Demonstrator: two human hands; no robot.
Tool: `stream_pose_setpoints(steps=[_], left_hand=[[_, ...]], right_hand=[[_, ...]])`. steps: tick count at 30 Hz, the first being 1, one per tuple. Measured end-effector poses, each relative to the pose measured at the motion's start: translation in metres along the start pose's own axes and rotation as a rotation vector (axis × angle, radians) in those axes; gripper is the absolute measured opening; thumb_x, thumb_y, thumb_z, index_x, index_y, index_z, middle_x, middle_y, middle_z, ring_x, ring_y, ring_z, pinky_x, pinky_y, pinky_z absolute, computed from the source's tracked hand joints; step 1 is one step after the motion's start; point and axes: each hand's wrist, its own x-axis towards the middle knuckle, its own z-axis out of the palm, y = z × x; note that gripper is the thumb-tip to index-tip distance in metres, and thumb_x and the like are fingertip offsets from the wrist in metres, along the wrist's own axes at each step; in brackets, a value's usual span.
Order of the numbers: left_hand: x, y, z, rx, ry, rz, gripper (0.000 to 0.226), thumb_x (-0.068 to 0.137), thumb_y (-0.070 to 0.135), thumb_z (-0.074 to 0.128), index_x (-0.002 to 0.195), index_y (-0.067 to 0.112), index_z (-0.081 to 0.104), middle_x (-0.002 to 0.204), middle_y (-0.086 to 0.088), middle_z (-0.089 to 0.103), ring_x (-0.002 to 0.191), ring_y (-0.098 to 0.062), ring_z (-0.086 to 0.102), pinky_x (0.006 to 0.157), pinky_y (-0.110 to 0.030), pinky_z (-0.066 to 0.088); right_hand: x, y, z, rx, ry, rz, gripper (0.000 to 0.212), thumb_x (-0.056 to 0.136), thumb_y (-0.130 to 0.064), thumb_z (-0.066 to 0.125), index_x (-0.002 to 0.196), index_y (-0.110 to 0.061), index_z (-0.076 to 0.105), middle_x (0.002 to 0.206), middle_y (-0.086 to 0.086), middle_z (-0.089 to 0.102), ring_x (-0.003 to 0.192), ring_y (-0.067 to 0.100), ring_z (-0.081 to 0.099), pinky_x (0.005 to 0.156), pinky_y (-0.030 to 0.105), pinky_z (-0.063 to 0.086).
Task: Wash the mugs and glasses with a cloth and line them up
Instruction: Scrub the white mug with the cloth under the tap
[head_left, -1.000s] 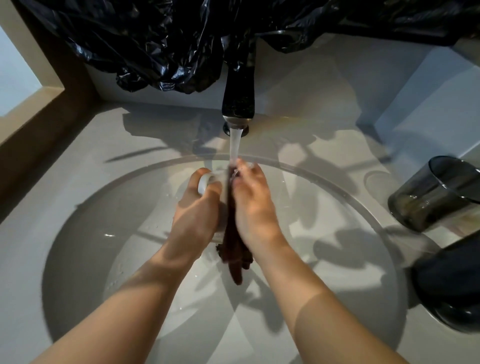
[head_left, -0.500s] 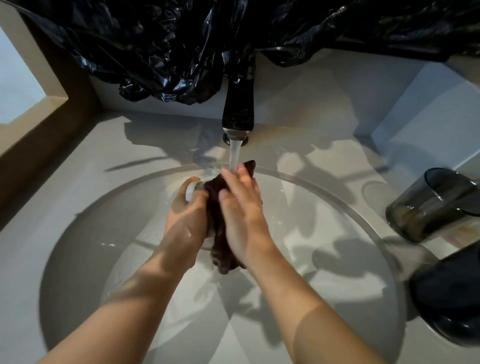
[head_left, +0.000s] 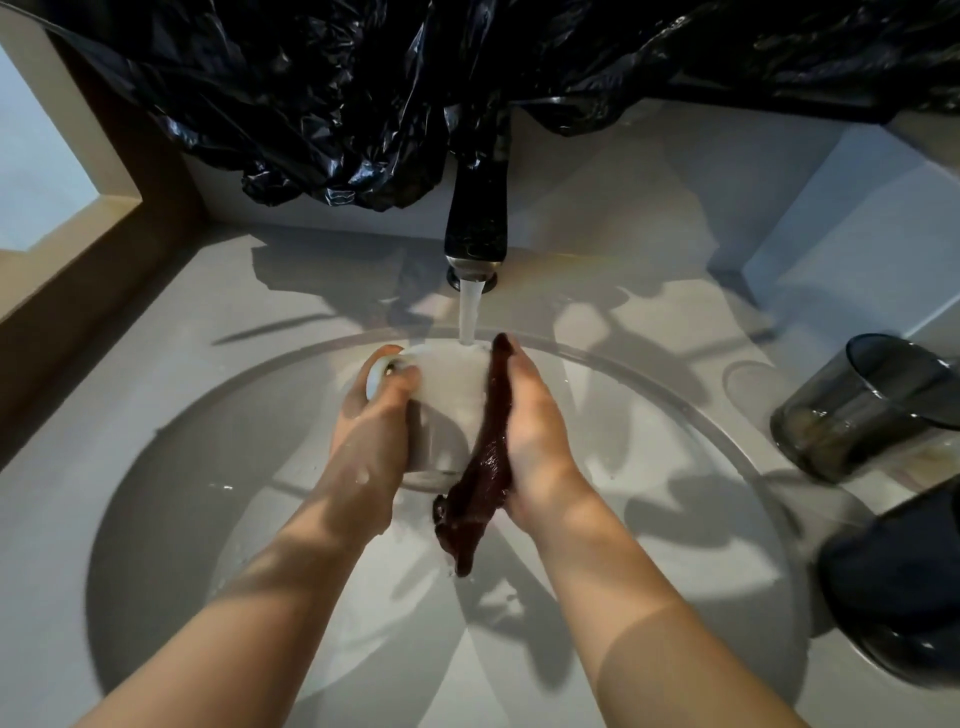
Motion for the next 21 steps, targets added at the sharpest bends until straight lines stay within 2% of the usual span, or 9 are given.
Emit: stream_pose_setpoints(steps=[2,6,8,11,14,16,18,19,21], left_hand=[[0.001,0.001,0.0,-0.032,0.022,-0.012,0.034,0.088,0.033,0.057,0.119,0.021,0.059,0.09,-0.013,0.057,0.074,-0.017,0.054,0.079,-0.036,0.046],[-0.001,-0.002,0.0,0.051,0.006,0.059,0.017,0.096,0.02,0.048,0.1,0.03,0.062,0.067,0.008,0.062,0.061,-0.005,0.06,0.065,-0.026,0.048],[-0.003,-0.003,-0.001,0.101,-0.05,0.083,0.025,0.096,0.018,0.047,0.083,0.033,0.063,0.065,0.015,0.066,0.063,0.0,0.063,0.067,-0.025,0.052],[-0.001,-0.001,-0.002,0.038,-0.043,0.015,0.012,0.092,0.027,0.054,0.096,0.033,0.063,0.099,-0.001,0.068,0.093,-0.019,0.063,0.09,-0.04,0.051],[-0.001,0.006,-0.001,-0.051,-0.079,-0.064,0.015,0.091,0.034,0.052,0.096,0.024,0.062,0.09,-0.006,0.066,0.079,-0.02,0.063,0.07,-0.036,0.054],[0.001,0.007,-0.003,-0.067,-0.07,-0.073,0.023,0.096,0.032,0.045,0.082,0.021,0.059,0.072,-0.004,0.064,0.064,-0.018,0.06,0.058,-0.03,0.048],[0.003,0.004,-0.004,-0.049,-0.059,-0.057,0.023,0.096,0.03,0.045,0.081,0.019,0.06,0.079,-0.008,0.063,0.067,-0.02,0.057,0.06,-0.031,0.045],[0.004,0.001,-0.005,-0.026,-0.066,-0.03,0.021,0.095,0.028,0.046,0.083,0.019,0.061,0.081,-0.008,0.063,0.069,-0.02,0.057,0.065,-0.032,0.045],[0.001,0.0,-0.005,-0.009,-0.096,0.001,0.018,0.094,0.023,0.047,0.086,0.02,0.063,0.079,-0.003,0.065,0.073,-0.02,0.06,0.071,-0.033,0.046]], right_hand=[[-0.004,0.003,0.001,0.067,-0.025,0.11,0.051,0.085,-0.06,0.051,0.113,-0.02,0.066,0.117,0.011,0.067,0.109,0.029,0.061,0.1,0.045,0.046],[-0.019,0.019,0.011,-0.424,-0.052,-0.368,0.045,0.091,-0.041,0.048,0.136,-0.042,0.045,0.154,-0.008,0.022,0.141,0.01,0.022,0.118,0.034,0.018],[-0.015,0.017,0.011,-0.433,-0.001,-0.422,0.036,0.089,-0.041,0.048,0.124,-0.048,0.052,0.155,-0.007,0.022,0.142,0.011,0.022,0.118,0.035,0.019],[-0.007,0.004,0.001,0.019,0.002,-0.106,0.028,0.087,-0.047,0.052,0.108,-0.034,0.065,0.125,0.003,0.061,0.117,0.022,0.057,0.107,0.044,0.04],[-0.005,0.0,-0.005,0.228,-0.132,0.234,0.056,0.088,-0.058,0.046,0.113,-0.013,0.067,0.098,0.013,0.07,0.092,0.03,0.064,0.085,0.04,0.053],[-0.014,0.004,0.0,0.141,-0.123,0.126,0.05,0.088,-0.057,0.049,0.118,-0.02,0.065,0.114,0.007,0.067,0.102,0.021,0.062,0.094,0.037,0.05],[-0.021,0.013,0.006,-0.157,-0.091,-0.207,0.027,0.094,-0.043,0.05,0.121,-0.04,0.055,0.14,-0.006,0.044,0.126,0.002,0.042,0.107,0.02,0.032],[-0.022,0.018,0.006,-0.346,-0.092,-0.364,0.03,0.096,-0.039,0.049,0.123,-0.051,0.048,0.149,-0.012,0.029,0.134,-0.005,0.025,0.109,0.016,0.02],[-0.022,0.016,0.007,-0.448,-0.053,-0.467,0.031,0.09,-0.044,0.047,0.114,-0.063,0.042,0.155,-0.015,0.018,0.139,-0.003,0.013,0.112,0.02,0.013]])
